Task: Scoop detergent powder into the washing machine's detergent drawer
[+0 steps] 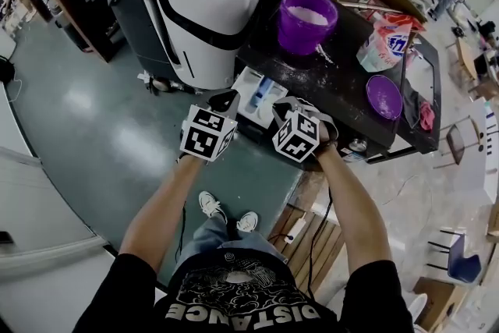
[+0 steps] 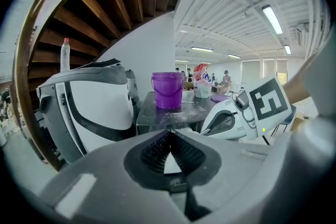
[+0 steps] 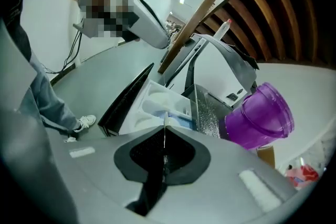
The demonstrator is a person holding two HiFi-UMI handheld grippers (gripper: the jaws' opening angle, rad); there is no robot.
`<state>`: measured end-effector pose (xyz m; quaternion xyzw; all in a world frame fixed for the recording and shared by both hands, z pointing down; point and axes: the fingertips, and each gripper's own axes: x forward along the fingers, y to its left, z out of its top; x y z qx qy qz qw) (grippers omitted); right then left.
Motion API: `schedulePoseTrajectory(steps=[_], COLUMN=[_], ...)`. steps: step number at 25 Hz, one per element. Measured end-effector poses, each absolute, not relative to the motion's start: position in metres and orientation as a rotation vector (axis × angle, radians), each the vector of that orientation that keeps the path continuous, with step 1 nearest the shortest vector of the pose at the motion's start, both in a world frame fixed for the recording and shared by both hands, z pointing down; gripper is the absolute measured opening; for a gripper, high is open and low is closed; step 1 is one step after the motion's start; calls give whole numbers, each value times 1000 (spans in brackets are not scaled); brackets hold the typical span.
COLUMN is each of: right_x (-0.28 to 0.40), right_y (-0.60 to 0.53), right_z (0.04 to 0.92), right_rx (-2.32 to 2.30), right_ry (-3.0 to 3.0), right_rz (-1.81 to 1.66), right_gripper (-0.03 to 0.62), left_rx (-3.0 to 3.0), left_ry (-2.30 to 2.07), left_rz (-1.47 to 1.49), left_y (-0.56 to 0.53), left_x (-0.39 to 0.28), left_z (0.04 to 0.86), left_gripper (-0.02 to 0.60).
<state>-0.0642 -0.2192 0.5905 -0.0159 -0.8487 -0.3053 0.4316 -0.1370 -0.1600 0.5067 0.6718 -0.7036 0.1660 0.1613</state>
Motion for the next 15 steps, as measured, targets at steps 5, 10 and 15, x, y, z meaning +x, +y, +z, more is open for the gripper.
schedulePoseTrajectory(steps=[5, 10, 15], right_x=[-63, -62, -62], right_y=[-221, -221, -221], right_z=[591, 590, 587], right_rx=[-9, -18, -36], right_ry=[-2089, -2050, -2009], right_rz=[-894, -988, -1087], right_gripper=[35, 35, 35], left_rx=[1904, 1898, 1898], left_ry=[-2020, -2027, -2030], left_rz=[472, 472, 476], left_y=[-155, -153, -152], left_x=[-138, -136, -134], left_z=[508, 507, 506], left_gripper=[0, 0, 0])
